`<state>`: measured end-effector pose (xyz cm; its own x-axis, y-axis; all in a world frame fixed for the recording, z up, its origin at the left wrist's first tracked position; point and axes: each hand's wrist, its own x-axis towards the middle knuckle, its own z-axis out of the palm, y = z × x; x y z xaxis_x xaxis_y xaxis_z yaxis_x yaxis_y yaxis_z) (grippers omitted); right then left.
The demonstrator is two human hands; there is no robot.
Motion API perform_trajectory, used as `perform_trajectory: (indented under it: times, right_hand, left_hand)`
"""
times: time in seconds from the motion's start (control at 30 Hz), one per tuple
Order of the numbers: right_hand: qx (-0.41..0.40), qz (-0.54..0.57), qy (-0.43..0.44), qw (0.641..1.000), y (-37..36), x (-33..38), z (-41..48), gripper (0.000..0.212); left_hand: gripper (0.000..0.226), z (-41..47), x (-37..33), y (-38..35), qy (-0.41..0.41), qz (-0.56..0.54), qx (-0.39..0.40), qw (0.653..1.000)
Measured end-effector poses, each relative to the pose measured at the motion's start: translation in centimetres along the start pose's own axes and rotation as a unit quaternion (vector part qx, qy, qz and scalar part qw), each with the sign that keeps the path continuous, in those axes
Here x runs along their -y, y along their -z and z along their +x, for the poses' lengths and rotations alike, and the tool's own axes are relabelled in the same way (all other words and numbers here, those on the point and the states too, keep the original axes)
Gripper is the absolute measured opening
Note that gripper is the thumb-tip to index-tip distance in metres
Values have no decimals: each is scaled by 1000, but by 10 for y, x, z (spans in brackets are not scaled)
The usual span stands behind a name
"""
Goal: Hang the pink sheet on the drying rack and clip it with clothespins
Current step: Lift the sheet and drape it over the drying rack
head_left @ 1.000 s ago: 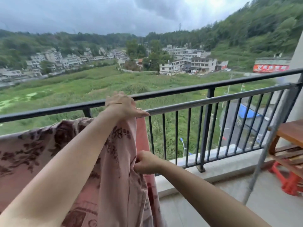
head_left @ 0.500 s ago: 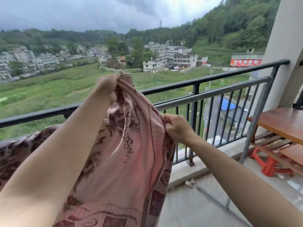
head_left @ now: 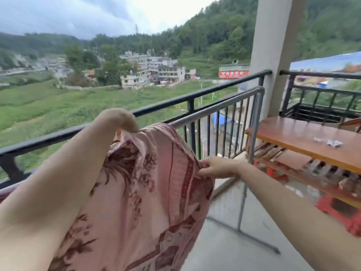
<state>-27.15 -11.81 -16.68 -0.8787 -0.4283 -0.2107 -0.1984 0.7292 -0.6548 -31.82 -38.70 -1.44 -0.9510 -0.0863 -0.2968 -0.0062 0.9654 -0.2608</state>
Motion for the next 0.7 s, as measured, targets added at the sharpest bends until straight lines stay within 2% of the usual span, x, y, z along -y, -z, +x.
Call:
perform_trajectory:
  times: [0.03, 0.07, 0.1, 0.17, 0.2, 0.27, 0.3, 0.37, 0.43, 0.5, 0.57, 0.63, 0.7]
  right_hand:
    - [49, 75, 1, 996, -12, 0, 2, 29]
    - [73, 149, 6, 986, -20, 1, 5, 37]
    - [80, 207, 23, 975, -26, 5, 8, 36]
    - [51, 307, 63, 948, -31, 20, 13, 25]
    - [17, 363, 77, 928, -32, 27, 16, 27]
    - [-54, 484, 91, 869, -35, 37, 25, 41]
    - [-73, 537, 79, 837, -35, 37, 29, 47]
    - [-76, 591, 39, 802, -37, 35, 34, 55]
    - [-56, 589, 3, 806, -35, 34, 33, 55]
    - [10, 551, -5, 835, -31, 32, 30, 48]
    - [94, 523, -2, 847, -25, 30, 26, 62]
    - [144, 507, 0, 850, -16, 29, 22, 64]
    - [156, 485, -5, 860, -7, 25, 19, 62]
  left_hand:
    - [25, 6, 2, 0, 9, 40, -27, 999]
    - [30, 11, 4, 2, 12, 78, -94, 993]
    - [31, 18, 4, 3, 4, 84, -173, 981]
    - [31, 31, -2, 0, -107, -46, -278, 954]
    - [37, 35, -7, -3, -184, -147, -281, 930]
    - [41, 32, -16, -9, -310, -297, -176, 886]
    - [38, 32, -18, -11, -332, -336, -93, 877]
    - [30, 38, -13, -16, -318, -382, 32, 867]
    - [24, 42, -4, -12, -286, -393, 89, 870]
    - [24, 45, 3, -6, -270, -374, 120, 879]
    - [36, 45, 0, 2, -275, -324, 127, 896]
    - [56, 46, -11, 10, -270, -220, 78, 934]
    - [76, 47, -27, 17, -255, -124, 19, 959]
